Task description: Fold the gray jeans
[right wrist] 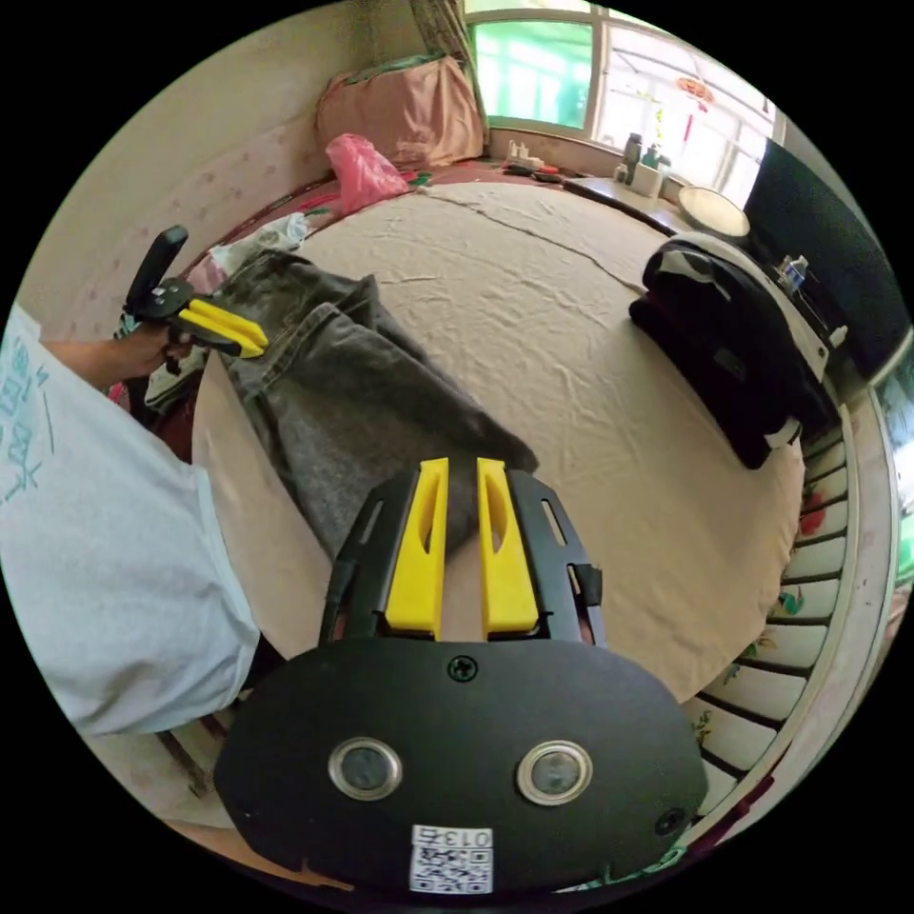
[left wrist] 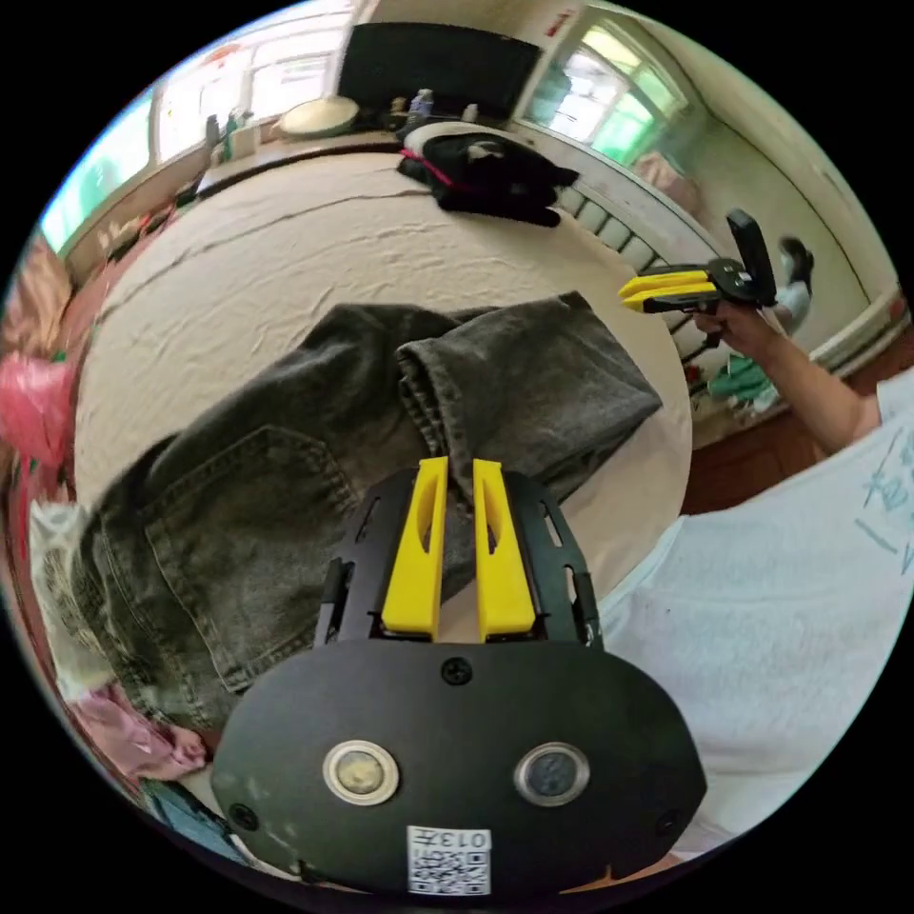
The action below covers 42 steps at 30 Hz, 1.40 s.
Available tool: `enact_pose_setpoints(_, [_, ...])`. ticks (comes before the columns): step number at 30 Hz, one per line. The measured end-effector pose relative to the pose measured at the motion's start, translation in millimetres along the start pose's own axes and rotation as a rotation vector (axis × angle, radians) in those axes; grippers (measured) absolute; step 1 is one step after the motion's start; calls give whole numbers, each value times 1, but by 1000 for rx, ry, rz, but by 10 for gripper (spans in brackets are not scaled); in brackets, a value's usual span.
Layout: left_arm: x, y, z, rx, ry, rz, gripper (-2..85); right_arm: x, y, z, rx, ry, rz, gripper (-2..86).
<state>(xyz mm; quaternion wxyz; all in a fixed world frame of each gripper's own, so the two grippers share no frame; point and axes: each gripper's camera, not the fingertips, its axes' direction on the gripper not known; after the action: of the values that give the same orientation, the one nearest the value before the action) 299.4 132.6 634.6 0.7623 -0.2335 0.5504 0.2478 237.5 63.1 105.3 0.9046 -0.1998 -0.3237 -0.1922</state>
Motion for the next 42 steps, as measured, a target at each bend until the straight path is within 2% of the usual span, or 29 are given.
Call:
enact_pose_setpoints(4, [64,-12,33,-54,-112,230,60,-46,0,40,-54,76,-81,31])
enact_pose_setpoints(6, [71,-6,58,-185,-98,234,49,-56,4,77,-159,103,-90,19])
enact_pose_setpoints(7, [71,6,53,-124,-85,217,31,-56,7,86,-177,99,-86,16])
enact_pose_setpoints(8, [70,16,49,-111,-59,199,18,-52,13,86,-99,99,-48,12])
enact_pose_setpoints(11, [71,24,29,-119,-54,141,3,-37,6,83,-167,21,-31,4])
enact_pose_setpoints(14, [96,21,-7,77,-157,213,-1,-30,-19,54,58,44,-7,2])
enact_pose_setpoints(17, [108,4,9,-1,-302,236,-3,-36,-65,61,138,2,-78,2])
enact_pose_setpoints(20, [95,7,37,-120,-307,187,-3,-46,-112,98,92,32,-136,2])
enact_pose_setpoints(23, [91,21,35,-92,-266,143,-3,-37,-140,155,-93,39,-140,1])
enact_pose_setpoints(26, [101,22,21,-112,-274,110,-3,-11,-150,148,-80,-92,-75,0])
enact_pose_setpoints(27, [104,23,14,-87,-269,117,-3,0,-149,133,4,-108,-46,0])
enact_pose_setpoints(29, [110,28,-16,52,-315,120,-3,14,-150,123,40,-53,7,0])
enact_pose_setpoints(34, [71,20,-13,11,-327,14,-4,23,-173,162,-68,-204,-65,0])
enact_pose_setpoints(35, [57,21,-6,-48,-344,-18,-4,19,-177,180,-131,-172,-98,0])
enact_pose_setpoints(36, [51,23,-1,-84,-344,-29,-4,20,-178,187,-105,-140,-105,0])
enact_pose_setpoints(40, [24,43,-11,-30,-204,-141,-4,43,-179,196,-93,-191,-8,-1])
enact_pose_setpoints(42, [19,46,-19,-26,-165,-211,-4,40,-177,191,-101,-85,-42,-1])
